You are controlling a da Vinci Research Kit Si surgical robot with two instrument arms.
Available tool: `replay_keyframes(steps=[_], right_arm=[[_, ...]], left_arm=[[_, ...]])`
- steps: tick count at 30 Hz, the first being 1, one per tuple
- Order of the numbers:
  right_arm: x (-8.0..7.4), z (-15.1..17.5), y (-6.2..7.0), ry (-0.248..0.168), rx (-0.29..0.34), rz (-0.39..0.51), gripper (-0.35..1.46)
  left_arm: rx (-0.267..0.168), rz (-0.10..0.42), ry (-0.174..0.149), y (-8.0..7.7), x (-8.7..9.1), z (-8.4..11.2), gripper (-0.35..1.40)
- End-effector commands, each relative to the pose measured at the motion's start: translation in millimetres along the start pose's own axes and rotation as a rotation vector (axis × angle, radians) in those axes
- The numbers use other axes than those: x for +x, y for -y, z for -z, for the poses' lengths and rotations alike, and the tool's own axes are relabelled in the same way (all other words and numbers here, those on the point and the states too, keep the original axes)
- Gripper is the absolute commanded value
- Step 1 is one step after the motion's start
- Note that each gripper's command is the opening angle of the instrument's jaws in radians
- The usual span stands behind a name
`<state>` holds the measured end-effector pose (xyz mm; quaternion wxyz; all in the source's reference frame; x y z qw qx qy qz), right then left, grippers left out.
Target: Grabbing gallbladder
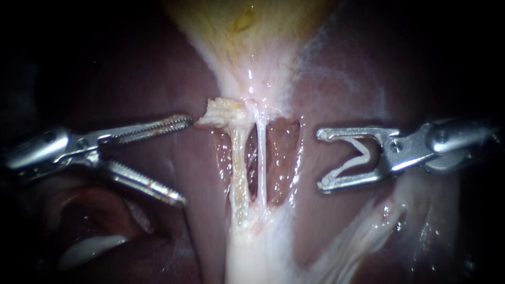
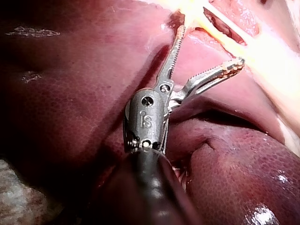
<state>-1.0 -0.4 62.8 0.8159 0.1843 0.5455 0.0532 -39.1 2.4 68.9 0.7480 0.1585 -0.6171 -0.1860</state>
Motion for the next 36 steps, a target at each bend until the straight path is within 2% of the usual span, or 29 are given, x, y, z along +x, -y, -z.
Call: replay_keyframes(steps=[1, 7, 12, 20, 30, 32, 36], right_arm=[[0.0, 0.0, 0.0, 0.0, 0.0, 0.0, 0.5], [0.1, 0.0, 0.0, 0.0, 0.0, 0.0, 0.5], [0.1, 0.0, 0.0, 0.0, 0.0, 0.0, 0.5], [0.1, 0.0, 0.0, 0.0, 0.0, 0.0, 0.5], [0.1, -0.2, -0.1, 0.0, -0.001, -0.001, 0.5], [0.1, -0.2, -0.1, 0.0, -0.001, -0.001, 0.5], [0.1, -0.2, -0.1, 0.0, -0.001, -0.001, 0.5]], left_arm=[[0.0, 0.001, 0.0, 0.0, 0.0, 0.0, 1.13], [0.003, 0.002, 0.001, -0.4, -0.1, 0.1, 1.13], [0.01, 0.003, 0.002, -1.5, 0.0, 0.0, 1.11], [-0.008, 0.005, 0.001, -4.4, 0.4, -1.7, 1.06], [-0.015, -0.004, 0.001, -7.6, 1.5, -3.0, 0.84], [-0.021, 0.02, 0.0, -7.9, 1.7, -3.0, 0.74], [-0.023, 0.032, 0.0, -8.0, 1.6, -3.2, 0.64]])
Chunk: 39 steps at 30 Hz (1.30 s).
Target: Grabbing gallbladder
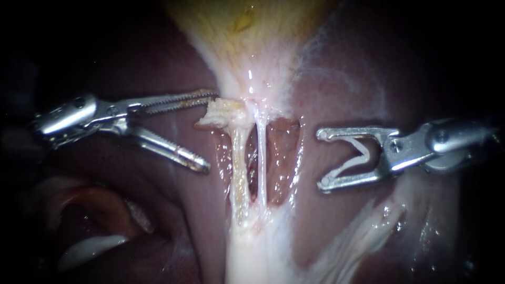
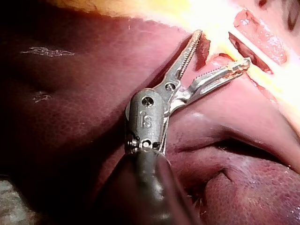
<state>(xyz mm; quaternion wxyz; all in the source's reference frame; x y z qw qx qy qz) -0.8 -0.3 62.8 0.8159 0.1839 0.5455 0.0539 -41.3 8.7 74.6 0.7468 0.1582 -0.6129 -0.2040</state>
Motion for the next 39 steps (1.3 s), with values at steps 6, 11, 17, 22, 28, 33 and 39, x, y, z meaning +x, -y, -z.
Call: replay_keyframes(steps=[6, 11, 17, 22, 28, 33, 39], right_arm=[[0.0, 0.0, 0.0, 0.0, 0.0, 0.0, 0.5], [0.0, 0.0, 0.0, 0.0, 0.0, 0.0, 0.5], [0.0, 0.0, 0.0, 0.0, 0.0, 0.0, 0.5], [0.0, 0.0, 0.0, 0.0, 0.0, 0.0, 0.5], [0.0, 0.0, 0.0, 0.0, 0.0, 0.0, 0.5], [0.0, 0.0, 0.1, 0.0, 0.0, 0.0, 0.5], [0.0, 0.0, 0.1, 0.0, 0.001, 0.0, 0.5]], left_arm=[[-0.009, 0.034, -0.002, -0.1, 0.0, -0.3, 0.44], [-0.012, 0.045, -0.002, -0.3, 0.1, -0.2, 0.17], [-0.023, 0.044, -0.003, -1.2, 0.7, 0.3, -0.15], [-0.028, 0.068, -0.004, -1.2, 0.8, 0.8, -0.35], [-0.025, 0.1, -0.015, -0.5, 0.2, 1.4, -0.35], [-0.021, 0.11, -0.017, -0.1, -0.6, 2.1, -0.35], [-0.016, 0.123, -0.016, 1.1, -2.0, 3.5, -0.35]])
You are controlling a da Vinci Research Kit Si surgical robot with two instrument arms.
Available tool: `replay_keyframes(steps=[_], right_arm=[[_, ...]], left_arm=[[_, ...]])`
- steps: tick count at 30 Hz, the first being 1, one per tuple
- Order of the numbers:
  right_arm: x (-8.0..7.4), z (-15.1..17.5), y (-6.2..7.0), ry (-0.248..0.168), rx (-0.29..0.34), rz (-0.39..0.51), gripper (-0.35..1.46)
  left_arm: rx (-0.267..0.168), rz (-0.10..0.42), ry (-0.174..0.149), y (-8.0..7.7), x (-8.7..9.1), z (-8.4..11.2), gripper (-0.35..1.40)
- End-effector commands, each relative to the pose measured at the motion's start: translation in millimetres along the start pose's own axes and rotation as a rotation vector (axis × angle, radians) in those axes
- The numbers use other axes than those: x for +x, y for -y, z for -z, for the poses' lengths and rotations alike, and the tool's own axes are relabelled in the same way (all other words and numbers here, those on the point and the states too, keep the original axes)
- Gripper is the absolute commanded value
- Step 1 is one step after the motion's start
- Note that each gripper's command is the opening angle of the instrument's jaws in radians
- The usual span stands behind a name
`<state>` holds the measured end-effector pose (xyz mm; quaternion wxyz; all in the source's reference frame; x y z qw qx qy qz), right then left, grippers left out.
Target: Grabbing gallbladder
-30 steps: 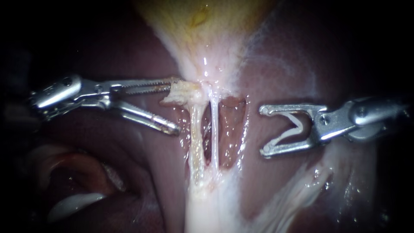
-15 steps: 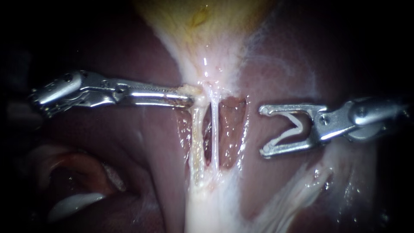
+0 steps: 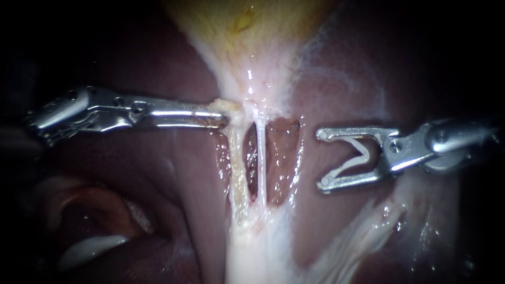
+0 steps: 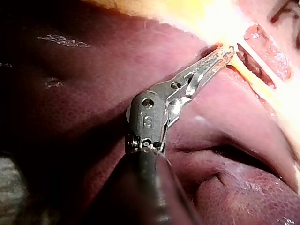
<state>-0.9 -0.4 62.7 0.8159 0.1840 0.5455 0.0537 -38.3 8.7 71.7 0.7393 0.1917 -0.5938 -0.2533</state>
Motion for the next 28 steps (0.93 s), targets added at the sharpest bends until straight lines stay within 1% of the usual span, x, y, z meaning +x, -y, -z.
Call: replay_keyframes(steps=[1, 2, 4, 8, 11, 14, 16, 23, 28], right_arm=[[0.0, 0.0, 0.0, 0.0, 0.0, 0.0, 0.5], [0.0, 0.0, 0.0, 0.0, 0.0, 0.0, 0.5], [0.0, 0.0, 0.0, 0.0, 0.0, 0.0, 0.5], [0.0, 0.0, 0.0, 0.0, 0.0, 0.0, 0.5], [0.0, 0.0, 0.0, 0.0, 0.0, 0.0, 0.5], [0.0, 0.0, 0.0, 0.0, 0.0, 0.0, 0.5], [0.0, 0.0, 0.0, 0.0, 0.0, 0.0, 0.5], [0.0, 0.0, 0.0, 0.0, 0.0, 0.0, 0.5], [0.0, 0.0, -0.1, 0.0, 0.0, 0.0, 0.5]], left_arm=[[0.001, 0.001, 0.001, 0.2, -0.3, 0.3, -0.35], [0.003, 0.003, -0.002, 0.5, -0.7, 0.7, -0.35], [0.002, 0.009, 0.004, 1.1, -1.6, 1.6, -0.35], [-0.001, 0.023, 0.031, 2.6, -3.9, 3.8, -0.35], [-0.001, 0.039, 0.043, 3.4, -5.4, 4.8, -0.35], [-0.002, 0.038, 0.052, 4.0, -6.2, 5.1, -0.35], [-0.003, 0.033, 0.055, 4.1, -6.4, 5.1, -0.35], [-0.002, 0.03, 0.055, 3.7, -5.8, 5.1, -0.35], [-0.002, 0.03, 0.055, 3.7, -5.8, 5.1, -0.35]])
